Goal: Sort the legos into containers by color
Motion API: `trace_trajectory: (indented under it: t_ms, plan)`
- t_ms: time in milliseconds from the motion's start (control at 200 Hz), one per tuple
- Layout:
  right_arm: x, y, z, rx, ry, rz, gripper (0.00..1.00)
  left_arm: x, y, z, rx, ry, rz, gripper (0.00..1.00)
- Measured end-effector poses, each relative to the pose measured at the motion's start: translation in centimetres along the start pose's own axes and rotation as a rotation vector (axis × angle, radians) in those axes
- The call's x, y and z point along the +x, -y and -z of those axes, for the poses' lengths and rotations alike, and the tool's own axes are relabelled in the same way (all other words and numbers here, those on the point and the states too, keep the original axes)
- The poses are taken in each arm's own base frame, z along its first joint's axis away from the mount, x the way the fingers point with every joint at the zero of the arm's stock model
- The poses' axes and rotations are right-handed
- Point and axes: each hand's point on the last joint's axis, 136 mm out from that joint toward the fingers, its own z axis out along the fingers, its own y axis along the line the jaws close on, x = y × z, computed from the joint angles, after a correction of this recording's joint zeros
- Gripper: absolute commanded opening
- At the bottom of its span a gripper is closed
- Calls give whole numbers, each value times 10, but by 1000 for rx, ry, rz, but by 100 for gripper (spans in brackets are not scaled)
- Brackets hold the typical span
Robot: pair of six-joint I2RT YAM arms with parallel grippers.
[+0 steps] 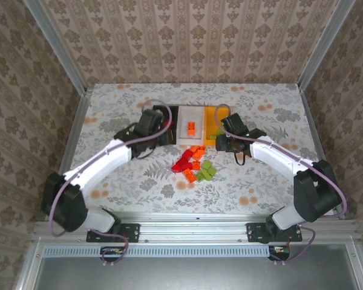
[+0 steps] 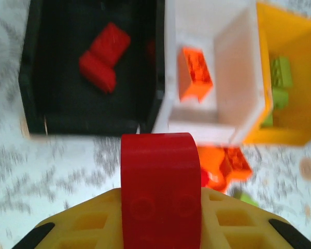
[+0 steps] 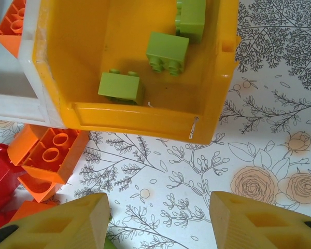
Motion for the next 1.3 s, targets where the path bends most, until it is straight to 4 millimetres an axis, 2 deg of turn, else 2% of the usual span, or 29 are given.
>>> trace_trajectory:
  t_ms: [60, 140, 380, 460, 570, 645, 855, 1015, 1085, 1135, 1240, 1300]
  plan:
    - [-1, 0, 2, -5, 5, -1, 55, -17, 2, -14, -2, -8, -12, 31]
    - [-2, -1, 6, -10, 15, -6, 55, -31, -2, -37, -13, -30, -21, 31]
    - [5, 0, 8, -24, 9, -22, 55, -43, -37, -110, -82, -146, 14, 31]
    - [7, 0, 7, -29, 1, -24, 55, -44, -44, -123, -90, -171, 25, 32]
    - [9, -1, 6, -32, -2, -24, 55, -42, -46, -130, -83, -192, 32, 32]
    - [11, -1, 6, -31, -7, -22, 55, -44, -47, -130, -79, -195, 39, 35]
    - [17, -7, 6, -43, -16, -8, 59, -49, -42, -127, -46, -195, 31, 68]
    - [28, -31, 10, -80, -29, 44, 61, -54, -33, -117, -13, -185, 29, 75]
    - [35, -42, 12, -98, -38, 68, 63, -62, -26, -103, 6, -160, 26, 76]
    - [41, -50, 13, -108, -46, 83, 63, -68, -22, -86, 25, -125, 22, 77]
    - [55, -59, 11, -121, -74, 104, 61, -70, -12, -37, 78, -41, 26, 77]
    - [67, -63, 10, -127, -98, 117, 56, -61, -8, -10, 112, 1, 29, 77]
